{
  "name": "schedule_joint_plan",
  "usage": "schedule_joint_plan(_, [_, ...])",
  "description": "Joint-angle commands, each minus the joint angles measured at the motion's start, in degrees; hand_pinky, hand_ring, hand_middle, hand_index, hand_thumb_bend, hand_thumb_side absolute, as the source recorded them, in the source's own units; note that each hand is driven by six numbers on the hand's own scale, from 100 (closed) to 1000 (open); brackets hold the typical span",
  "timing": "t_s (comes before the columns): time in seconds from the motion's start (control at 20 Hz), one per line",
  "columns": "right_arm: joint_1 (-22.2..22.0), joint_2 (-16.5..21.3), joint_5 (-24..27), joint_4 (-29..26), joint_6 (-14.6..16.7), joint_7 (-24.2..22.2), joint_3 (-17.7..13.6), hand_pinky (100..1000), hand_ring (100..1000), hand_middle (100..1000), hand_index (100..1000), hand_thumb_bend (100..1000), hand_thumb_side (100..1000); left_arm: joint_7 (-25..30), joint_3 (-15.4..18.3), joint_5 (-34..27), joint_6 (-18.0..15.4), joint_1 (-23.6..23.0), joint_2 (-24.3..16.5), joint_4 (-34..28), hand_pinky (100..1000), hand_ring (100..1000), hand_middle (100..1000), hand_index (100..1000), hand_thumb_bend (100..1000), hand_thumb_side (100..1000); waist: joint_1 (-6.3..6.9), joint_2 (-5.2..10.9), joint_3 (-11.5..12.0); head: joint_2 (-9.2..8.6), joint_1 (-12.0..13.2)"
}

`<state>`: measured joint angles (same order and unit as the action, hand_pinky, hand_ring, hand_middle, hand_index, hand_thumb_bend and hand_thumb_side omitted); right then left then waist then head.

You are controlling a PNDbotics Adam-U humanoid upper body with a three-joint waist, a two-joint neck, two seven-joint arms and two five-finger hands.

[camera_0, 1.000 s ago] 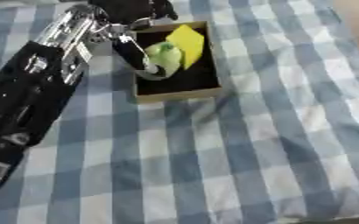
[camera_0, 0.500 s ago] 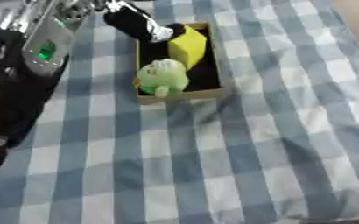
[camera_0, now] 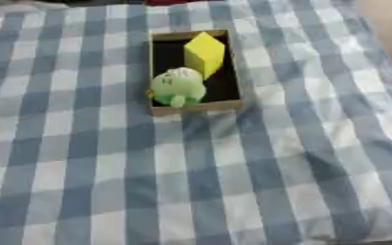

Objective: Pick up objects on the table and place them in the box.

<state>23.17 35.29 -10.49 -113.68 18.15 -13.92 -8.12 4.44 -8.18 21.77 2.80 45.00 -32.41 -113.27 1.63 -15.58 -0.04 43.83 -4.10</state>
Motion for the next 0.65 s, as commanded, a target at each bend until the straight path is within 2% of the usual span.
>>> schedule_joint_plan(0.05, [0.78,2.18,-0.15,-0.91,0.0,1.58,-0.5,561,701,700,780,100,872,-9.02,3.33,-3.14,-1.31,-2.19,-3.12,-1.3,856,942,821,820,279,487,-0.42,1.46,0.34,0.29,-0.68])
schedule_joint_plan(0.25, [1.06,2.31,0.09,-0.91,-0.01,3.41,-0.06,554,700,703,783,100,857,-17.15,5.22,-3.77,-5.05,-8.9,-3.92,-1.32,832,919,794,786,232,510,-0.81,1.89,0.98,0.29,-0.57])
schedule_joint_plan(0.45, [1.23,2.42,0.39,-0.91,-0.08,4.14,0.76,554,705,708,788,100,852,-22.91,7.4,-3.74,-8.14,-16.39,-2.52,-1.32,810,902,773,769,219,516,-1.22,2.48,1.54,0.29,-0.64])
schedule_joint_plan(0.65, [1.39,2.62,-0.21,-0.91,-0.01,5.08,1.39,551,708,713,792,100,835,-28.27,8.91,-3.83,-12.48,-19.88,-1.29,-1.32,810,891,764,764,239,509,-1.68,3.14,2.06,0.29,-0.8])
